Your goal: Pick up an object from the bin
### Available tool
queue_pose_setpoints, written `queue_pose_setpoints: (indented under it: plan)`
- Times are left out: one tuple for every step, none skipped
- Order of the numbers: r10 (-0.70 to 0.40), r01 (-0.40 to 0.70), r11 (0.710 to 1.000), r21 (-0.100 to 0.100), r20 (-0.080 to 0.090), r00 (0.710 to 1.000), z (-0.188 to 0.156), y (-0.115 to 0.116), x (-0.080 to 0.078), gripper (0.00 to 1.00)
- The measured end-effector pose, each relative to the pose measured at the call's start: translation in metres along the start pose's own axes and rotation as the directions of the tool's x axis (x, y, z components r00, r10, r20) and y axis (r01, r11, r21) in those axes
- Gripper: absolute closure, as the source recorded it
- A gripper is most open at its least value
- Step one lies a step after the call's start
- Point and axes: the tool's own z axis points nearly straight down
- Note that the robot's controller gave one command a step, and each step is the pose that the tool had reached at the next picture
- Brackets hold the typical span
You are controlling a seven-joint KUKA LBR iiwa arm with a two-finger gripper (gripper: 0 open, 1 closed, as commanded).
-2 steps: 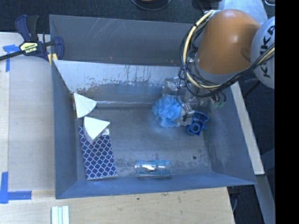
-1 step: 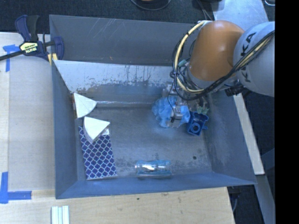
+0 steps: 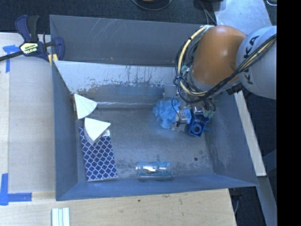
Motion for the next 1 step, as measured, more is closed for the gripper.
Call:
queue_pose_setpoints:
  plan:
    - [0.148,-0.148,0.989,0.000,0.003,0.989,0.0631,0.0172,-0.0143,1.00]
